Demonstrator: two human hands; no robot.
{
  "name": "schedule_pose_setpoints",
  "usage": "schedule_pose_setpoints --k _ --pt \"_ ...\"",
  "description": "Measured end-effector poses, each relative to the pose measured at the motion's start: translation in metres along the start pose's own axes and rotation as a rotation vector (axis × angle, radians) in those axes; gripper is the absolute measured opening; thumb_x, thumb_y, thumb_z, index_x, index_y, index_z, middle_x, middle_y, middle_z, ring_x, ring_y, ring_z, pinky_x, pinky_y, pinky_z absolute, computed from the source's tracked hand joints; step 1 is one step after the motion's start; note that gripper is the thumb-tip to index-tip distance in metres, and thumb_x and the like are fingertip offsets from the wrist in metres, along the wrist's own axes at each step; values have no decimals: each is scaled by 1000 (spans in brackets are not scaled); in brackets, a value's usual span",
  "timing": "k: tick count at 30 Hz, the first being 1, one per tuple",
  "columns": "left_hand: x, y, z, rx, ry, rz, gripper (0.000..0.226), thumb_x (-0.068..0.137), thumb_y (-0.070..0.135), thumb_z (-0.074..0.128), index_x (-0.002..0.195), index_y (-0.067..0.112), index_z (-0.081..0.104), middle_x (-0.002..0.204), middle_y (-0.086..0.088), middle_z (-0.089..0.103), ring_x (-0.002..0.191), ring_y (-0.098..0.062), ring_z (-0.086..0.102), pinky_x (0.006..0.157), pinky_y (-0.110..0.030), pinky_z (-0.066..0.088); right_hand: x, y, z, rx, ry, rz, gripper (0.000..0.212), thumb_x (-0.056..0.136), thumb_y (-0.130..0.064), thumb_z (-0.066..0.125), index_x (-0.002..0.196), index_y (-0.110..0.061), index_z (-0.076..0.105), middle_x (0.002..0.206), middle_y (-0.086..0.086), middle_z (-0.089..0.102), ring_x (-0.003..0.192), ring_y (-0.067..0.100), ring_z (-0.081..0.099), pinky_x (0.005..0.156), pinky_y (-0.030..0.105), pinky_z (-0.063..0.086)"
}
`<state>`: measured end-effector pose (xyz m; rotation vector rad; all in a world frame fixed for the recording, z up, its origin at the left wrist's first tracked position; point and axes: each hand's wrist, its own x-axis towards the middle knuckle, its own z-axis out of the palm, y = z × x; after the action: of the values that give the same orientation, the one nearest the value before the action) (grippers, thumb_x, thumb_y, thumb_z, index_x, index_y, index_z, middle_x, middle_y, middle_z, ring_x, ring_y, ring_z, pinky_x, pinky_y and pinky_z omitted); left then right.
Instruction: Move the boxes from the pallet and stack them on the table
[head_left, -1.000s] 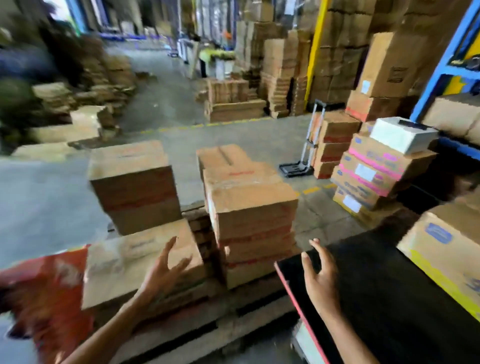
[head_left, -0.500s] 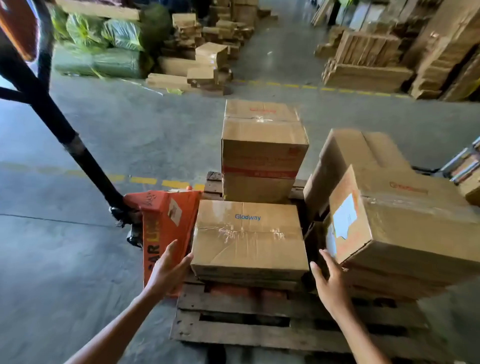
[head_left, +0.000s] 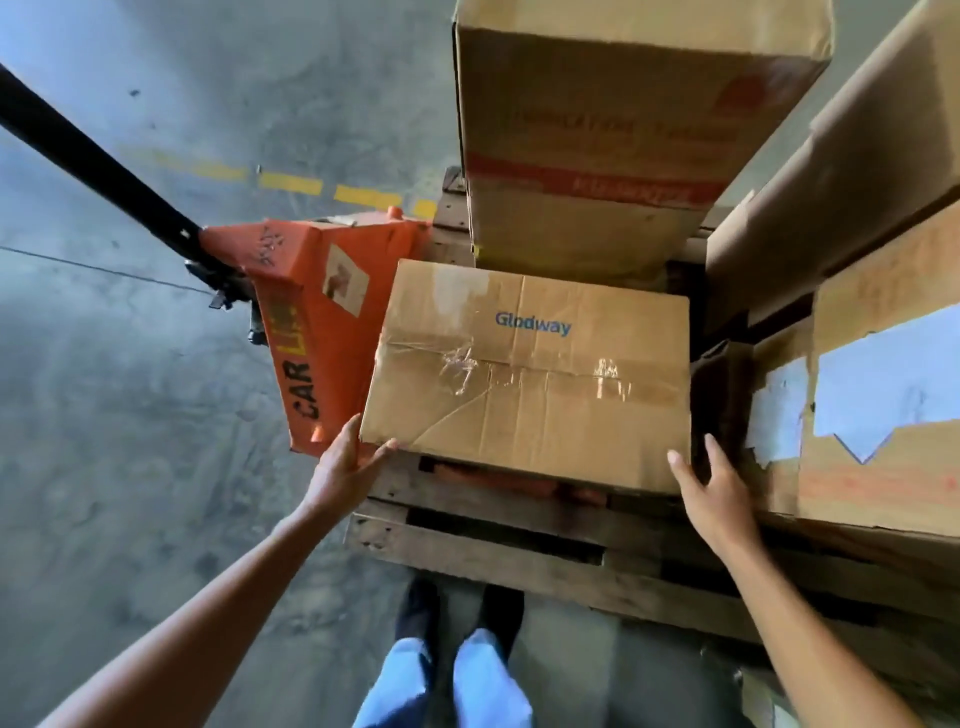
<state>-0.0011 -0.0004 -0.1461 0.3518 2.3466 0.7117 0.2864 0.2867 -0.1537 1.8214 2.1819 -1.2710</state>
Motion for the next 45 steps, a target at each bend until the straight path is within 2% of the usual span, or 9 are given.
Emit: schedule_pose_setpoints --k 4,10,14,19,24,28,34,40,45 --pt "52 -20 24 -131 27 -99 49 81 40 70 119 16 51 99 1 63 82 -13 60 60 -11 45 40 23 28 66 -23 134 66 93 -49 46 146 -12 29 148 13 40 135 32 38 106 41 33" --pt "104 -30 41 -437 -36 -186 46 76 44 75 114 25 57 104 1 67 90 -15 65 61 -23 57 52 47 54 301 3 122 49 97 -41 42 140 -19 39 128 1 50 115 15 46 94 28 33" --pt "105 -35 42 -535 -68 -226 84 50 65 81 119 24 60 112 -4 69 102 -22 67 70 -27 57 51 43 56 370 1 174 54 92 -51 46 139 -26 40 130 -2 50 117 15 45 97 32 36" --pt "73 -24 -11 -587 -215 -150 114 30 68 85 128 24 47 117 -4 62 102 -18 63 67 -19 55 29 -5 30 326 -38 86 57 87 -47 58 138 -27 42 125 0 53 111 15 47 97 35 40" --pt "6 -25 -95 -689 -118 -67 121 29 64 87 135 24 46 121 -7 59 104 -20 62 71 -21 53 -38 -74 -3 320 -55 -57 68 80 -47 68 140 -37 38 121 -6 51 110 12 46 93 31 38" --pt "-49 -26 -167 -735 -68 89 123 28 66 86 136 25 46 120 -6 62 104 -21 63 74 -24 55 -109 -121 -23 400 9 -176 76 55 -71 72 125 -59 45 120 -7 64 112 16 59 99 42 47" --pt "-120 -2 -265 -825 -102 416 111 31 57 90 129 22 52 107 -5 69 84 -12 71 63 -19 57 -256 -192 -78 498 284 -444 63 80 -21 73 136 -31 46 111 -17 62 90 -20 57 79 0 41" --pt "-200 79 -306 -904 -247 748 64 66 29 81 123 16 55 110 -18 70 89 -28 69 69 -30 61 -420 -190 -171 512 703 -591 64 83 -19 70 141 -24 43 116 -4 61 86 -23 56 74 -2 41" --pt "-270 166 -276 -823 -382 956 87 49 52 87 124 21 56 98 -1 74 89 -18 71 68 -28 58 -535 -132 -245 493 974 -606 49 85 -19 67 127 -40 54 114 -20 63 96 -17 57 88 6 44"
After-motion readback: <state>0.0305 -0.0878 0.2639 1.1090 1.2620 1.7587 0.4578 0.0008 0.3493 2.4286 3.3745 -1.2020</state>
